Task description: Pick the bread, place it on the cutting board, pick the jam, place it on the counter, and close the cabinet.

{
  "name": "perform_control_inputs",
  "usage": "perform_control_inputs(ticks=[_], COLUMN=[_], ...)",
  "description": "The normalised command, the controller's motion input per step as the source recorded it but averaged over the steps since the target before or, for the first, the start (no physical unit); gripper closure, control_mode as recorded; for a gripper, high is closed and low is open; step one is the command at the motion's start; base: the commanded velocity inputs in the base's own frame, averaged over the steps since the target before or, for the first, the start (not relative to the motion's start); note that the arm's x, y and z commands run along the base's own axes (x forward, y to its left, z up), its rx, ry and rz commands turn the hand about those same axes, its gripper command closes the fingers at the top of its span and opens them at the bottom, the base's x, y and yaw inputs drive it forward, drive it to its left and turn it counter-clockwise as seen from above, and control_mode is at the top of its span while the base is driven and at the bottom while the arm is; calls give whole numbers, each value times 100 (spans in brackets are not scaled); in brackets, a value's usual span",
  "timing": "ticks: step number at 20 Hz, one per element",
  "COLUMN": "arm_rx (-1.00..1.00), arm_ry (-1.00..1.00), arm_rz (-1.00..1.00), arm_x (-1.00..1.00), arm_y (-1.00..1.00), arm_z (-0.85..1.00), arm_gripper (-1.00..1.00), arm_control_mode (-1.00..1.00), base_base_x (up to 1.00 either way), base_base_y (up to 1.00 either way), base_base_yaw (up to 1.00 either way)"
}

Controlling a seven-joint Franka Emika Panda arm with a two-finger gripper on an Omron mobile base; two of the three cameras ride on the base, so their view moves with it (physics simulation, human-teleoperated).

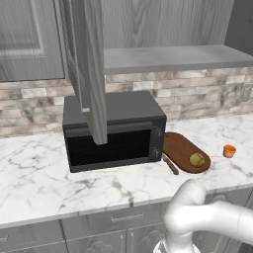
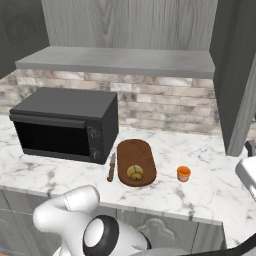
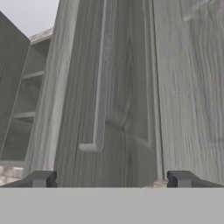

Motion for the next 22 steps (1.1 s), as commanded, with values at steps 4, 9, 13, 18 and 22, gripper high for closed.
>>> perform_control_inputs(ticks=[4,9,13,18,22], arm_rx=[2,2,4,2,0], arm_ry=[0,0,0,0,0], arm_rz=[7,8,10,12,13], arm_x=[7,10,12,8,11], arm_y=[0,-4,-14,-3,0], arm_z=[23,18,20,14,6], arm_gripper=[-100,-100,-100,-100,-100], arm_control_mode=[-100,-100,-100,-100,-100], base_base_x=[0,0,0,0,0], base_base_y=[0,0,0,0,0], base_base_yaw=[0,0,0,0,0])
